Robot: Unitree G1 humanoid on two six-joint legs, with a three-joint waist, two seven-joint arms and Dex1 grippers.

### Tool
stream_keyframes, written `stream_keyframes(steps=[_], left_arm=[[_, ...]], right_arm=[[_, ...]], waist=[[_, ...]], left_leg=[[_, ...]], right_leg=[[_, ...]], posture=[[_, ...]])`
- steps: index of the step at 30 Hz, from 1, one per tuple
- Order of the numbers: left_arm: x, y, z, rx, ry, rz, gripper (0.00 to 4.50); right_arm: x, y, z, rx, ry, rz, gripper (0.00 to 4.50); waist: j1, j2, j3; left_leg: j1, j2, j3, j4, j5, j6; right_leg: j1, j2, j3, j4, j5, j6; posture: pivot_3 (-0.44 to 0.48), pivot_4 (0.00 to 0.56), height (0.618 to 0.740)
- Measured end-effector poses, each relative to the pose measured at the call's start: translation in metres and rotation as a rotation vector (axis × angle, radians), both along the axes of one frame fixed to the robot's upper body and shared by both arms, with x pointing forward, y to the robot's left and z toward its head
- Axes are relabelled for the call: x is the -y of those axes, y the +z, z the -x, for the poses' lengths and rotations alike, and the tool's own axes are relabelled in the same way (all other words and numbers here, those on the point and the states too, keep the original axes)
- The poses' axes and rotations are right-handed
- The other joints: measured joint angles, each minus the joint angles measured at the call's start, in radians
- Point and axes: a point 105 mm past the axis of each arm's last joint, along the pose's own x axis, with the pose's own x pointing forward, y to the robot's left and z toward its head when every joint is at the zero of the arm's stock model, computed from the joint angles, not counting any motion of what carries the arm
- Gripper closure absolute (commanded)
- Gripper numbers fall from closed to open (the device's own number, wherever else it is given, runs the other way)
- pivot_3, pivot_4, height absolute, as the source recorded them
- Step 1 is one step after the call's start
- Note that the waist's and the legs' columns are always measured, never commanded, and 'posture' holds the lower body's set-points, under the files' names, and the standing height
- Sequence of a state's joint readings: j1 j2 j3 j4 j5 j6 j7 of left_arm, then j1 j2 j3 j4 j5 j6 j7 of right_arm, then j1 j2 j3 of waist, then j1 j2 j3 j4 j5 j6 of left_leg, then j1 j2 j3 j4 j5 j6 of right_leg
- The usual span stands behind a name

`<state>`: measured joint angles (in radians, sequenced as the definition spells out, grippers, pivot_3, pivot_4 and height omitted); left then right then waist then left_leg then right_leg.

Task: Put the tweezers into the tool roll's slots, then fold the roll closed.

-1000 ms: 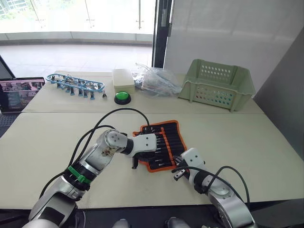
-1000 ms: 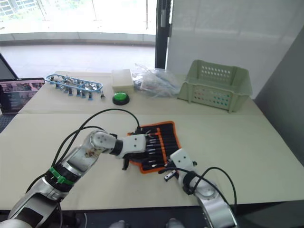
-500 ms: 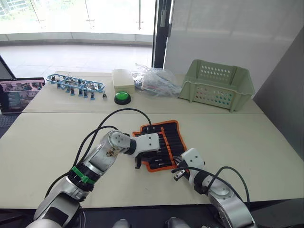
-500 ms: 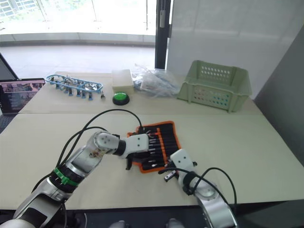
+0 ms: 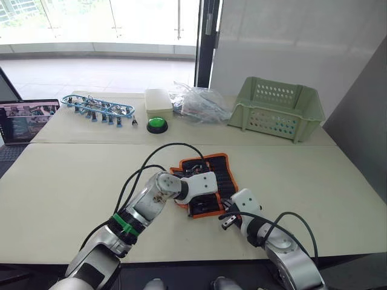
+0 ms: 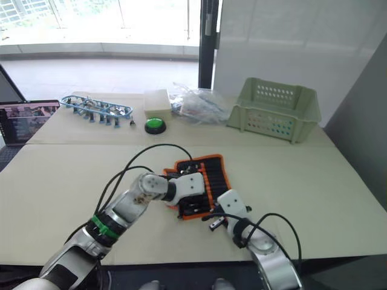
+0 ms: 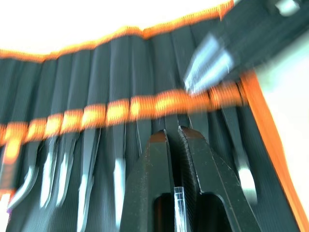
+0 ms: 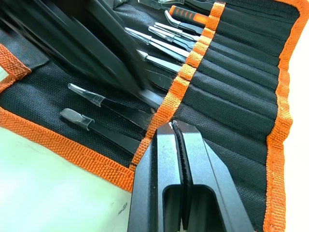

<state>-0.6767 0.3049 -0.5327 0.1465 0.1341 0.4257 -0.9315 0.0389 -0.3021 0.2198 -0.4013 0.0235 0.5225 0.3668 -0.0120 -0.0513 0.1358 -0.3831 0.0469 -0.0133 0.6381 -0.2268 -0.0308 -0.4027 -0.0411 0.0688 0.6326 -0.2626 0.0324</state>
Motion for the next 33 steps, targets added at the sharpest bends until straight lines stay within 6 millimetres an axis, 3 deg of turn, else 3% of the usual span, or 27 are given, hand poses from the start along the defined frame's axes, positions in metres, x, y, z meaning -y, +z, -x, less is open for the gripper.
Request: stream_keyframes(steps=[7, 13, 17, 20, 23, 27, 29, 33], left_arm=[[0.005, -0.005, -0.004, -0.037, 0.029, 0.029, 4.46], [-0.007, 0.009, -0.003, -0.036, 0.048, 0.067, 2.4], [-0.035, 0.054, 0.003, 0.014, 0.051, 0.163, 1.04], [-0.062, 0.072, 0.009, 0.002, 0.099, 0.236, 0.04], [-0.101, 0.073, 0.019, -0.045, 0.188, 0.287, 0.02], [-0.152, 0.056, 0.037, -0.072, 0.302, 0.287, 0.02], [-0.167, 0.053, 0.044, -0.064, 0.339, 0.313, 0.02], [-0.194, 0.054, 0.065, -0.066, 0.407, 0.383, 0.0]], right_arm=[[0.004, -0.003, -0.001, -0.013, -0.019, 0.01, 4.5], [-0.001, -0.003, 0.0, -0.014, -0.007, -0.004, 4.5], [-0.004, -0.002, 0.0, -0.014, 0.006, -0.01, 4.5], [-0.005, -0.002, 0.0, -0.015, 0.013, -0.01, 4.5], [-0.007, -0.002, 0.001, -0.018, 0.029, -0.01, 4.5], [-0.007, -0.002, 0.001, -0.015, 0.048, -0.022, 4.5], [-0.007, 0.0, 0.001, -0.007, 0.056, -0.029, 4.5], [-0.006, 0.003, 0.004, 0.018, 0.06, -0.055, 3.42]], waist=[[0.007, 0.004, -0.002], [-0.005, 0.006, -0.002], [-0.016, 0.008, -0.002], [-0.022, 0.01, -0.002], [-0.03, 0.011, -0.001], [-0.031, 0.012, 0.0], [-0.03, 0.012, 0.002], [-0.033, 0.013, 0.004]], left_leg=[[0.004, -0.003, -0.006, 0.005, 0.0, 0.0], [0.004, -0.003, -0.007, 0.004, 0.0, 0.0], [0.003, 0.0, -0.009, 0.003, 0.0, 0.001], [0.004, 0.0, -0.008, 0.003, 0.0, 0.001], [0.005, 0.001, -0.008, 0.003, 0.0, 0.001], [0.005, 0.002, -0.008, 0.003, 0.0, 0.0], [0.004, 0.002, -0.008, 0.003, 0.0, 0.0], [-0.002, 0.003, -0.007, 0.002, 0.0, 0.0]], right_leg=[[0.01, 0.0, 0.0, -0.002, 0.0, 0.001], [0.01, 0.001, 0.0, -0.001, 0.0, 0.001], [0.008, 0.004, 0.0, 0.0, 0.0, 0.0], [0.008, 0.004, 0.0, 0.0, -0.001, 0.0], [0.009, 0.004, 0.0, 0.0, -0.001, 0.0], [0.008, 0.004, 0.0, 0.0, -0.001, -0.001], [0.006, 0.004, 0.0, 0.0, -0.002, -0.003], [-0.002, 0.003, 0.0, 0.003, -0.002, -0.003]], posture=[[0.0, 0.15, 0.725], [0.0, 0.15, 0.725], [0.0, 0.15, 0.725], [0.0, 0.15, 0.725], [0.0, 0.15, 0.725], [0.0, 0.15, 0.725], [0.0, 0.15, 0.725], [0.0, 0.15, 0.725]])
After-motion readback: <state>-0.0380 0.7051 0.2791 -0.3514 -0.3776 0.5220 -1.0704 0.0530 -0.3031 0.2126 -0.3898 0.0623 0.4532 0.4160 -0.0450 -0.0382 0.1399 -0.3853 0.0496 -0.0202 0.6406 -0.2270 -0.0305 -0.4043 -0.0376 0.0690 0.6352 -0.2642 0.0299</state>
